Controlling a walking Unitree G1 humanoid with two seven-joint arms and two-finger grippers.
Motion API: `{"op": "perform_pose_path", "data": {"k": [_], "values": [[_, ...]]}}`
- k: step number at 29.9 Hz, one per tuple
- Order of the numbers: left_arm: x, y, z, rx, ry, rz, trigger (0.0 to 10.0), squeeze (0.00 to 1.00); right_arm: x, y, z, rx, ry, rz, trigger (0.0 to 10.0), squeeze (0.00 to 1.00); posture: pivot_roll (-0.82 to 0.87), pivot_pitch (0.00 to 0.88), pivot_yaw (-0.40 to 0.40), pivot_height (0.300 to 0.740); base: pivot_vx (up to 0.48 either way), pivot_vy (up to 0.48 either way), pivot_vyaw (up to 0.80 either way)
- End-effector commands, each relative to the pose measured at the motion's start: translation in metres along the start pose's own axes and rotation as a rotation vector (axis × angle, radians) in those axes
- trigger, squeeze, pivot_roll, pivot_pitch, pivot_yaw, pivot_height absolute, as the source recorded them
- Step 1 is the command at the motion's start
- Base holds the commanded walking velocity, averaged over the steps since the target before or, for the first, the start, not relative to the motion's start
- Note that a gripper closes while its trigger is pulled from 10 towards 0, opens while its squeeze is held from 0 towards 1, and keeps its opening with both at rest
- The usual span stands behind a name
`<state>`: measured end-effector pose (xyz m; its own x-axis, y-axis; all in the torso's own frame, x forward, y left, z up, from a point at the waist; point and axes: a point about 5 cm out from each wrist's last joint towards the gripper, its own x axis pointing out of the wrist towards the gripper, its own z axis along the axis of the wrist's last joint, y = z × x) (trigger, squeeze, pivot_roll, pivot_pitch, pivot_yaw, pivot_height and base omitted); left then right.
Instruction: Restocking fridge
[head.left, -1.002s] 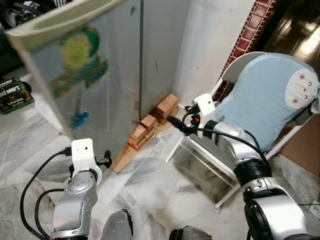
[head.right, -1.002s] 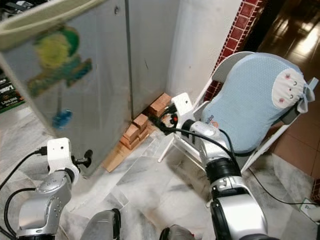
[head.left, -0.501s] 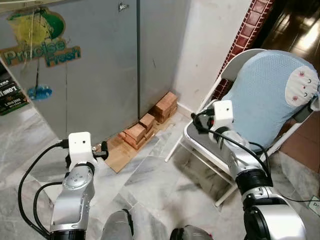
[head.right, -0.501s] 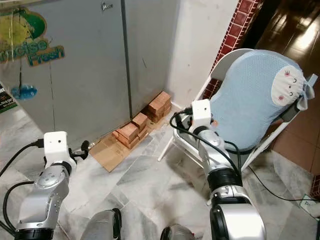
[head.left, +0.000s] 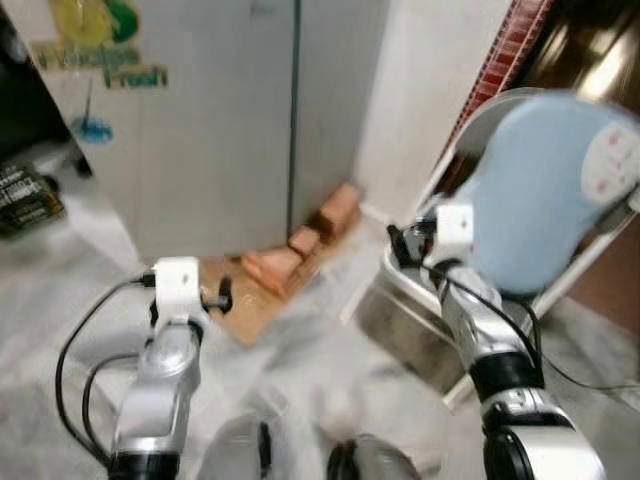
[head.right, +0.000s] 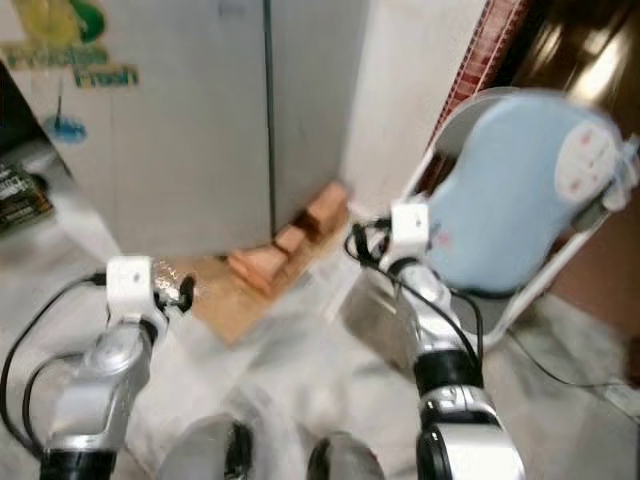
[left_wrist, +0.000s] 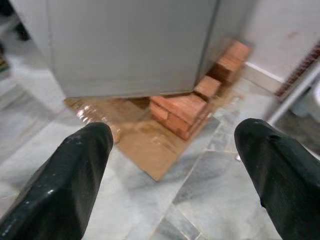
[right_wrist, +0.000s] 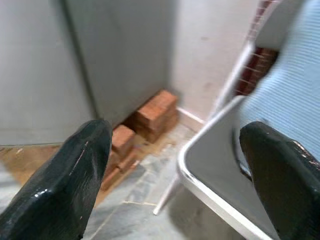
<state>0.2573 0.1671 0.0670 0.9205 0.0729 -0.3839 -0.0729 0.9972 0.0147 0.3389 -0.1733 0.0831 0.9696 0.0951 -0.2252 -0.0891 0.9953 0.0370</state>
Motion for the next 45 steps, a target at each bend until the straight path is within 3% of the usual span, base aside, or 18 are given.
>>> {"op": "perform_pose_path", "data": {"k": [1,6,9,16,27,45], "values": [[-0.001,0.008,0.003,-0.018,-0.009,0.002,10.0,0.00,0.000,0.005,0.008,0.012,-0.036,0.006,10.0,0.00,0.06,0.113,-0.068,0.740,0.000,0.480,-0.80],[-0.001,0.010,0.003,-0.034,-0.029,0.010,10.0,0.00,-0.002,0.005,0.005,0.012,-0.029,0.006,10.0,0.00,0.04,0.108,-0.058,0.740,0.000,0.480,-0.80],[-0.003,0.003,-0.001,-0.048,-0.022,-0.055,10.0,0.00,-0.002,0.006,0.005,0.012,-0.029,0.007,10.0,0.00,0.03,0.106,-0.058,0.740,0.000,0.480,-0.80],[0.002,-0.005,0.006,-0.061,-0.042,-0.085,10.0,0.00,-0.002,0.006,0.008,0.013,-0.035,0.011,10.0,0.00,0.03,0.100,-0.068,0.740,0.000,0.480,-0.76],[0.002,-0.009,0.010,-0.046,-0.061,-0.115,10.0,0.00,-0.002,0.010,0.007,0.016,-0.031,0.022,10.0,0.00,0.03,0.107,-0.069,0.740,0.000,0.480,-0.12],[0.000,-0.016,0.010,-0.045,-0.059,-0.178,10.0,0.00,0.000,0.017,0.009,0.011,-0.034,0.040,10.0,0.00,0.03,0.116,-0.069,0.740,0.000,0.480,-0.80]]}}
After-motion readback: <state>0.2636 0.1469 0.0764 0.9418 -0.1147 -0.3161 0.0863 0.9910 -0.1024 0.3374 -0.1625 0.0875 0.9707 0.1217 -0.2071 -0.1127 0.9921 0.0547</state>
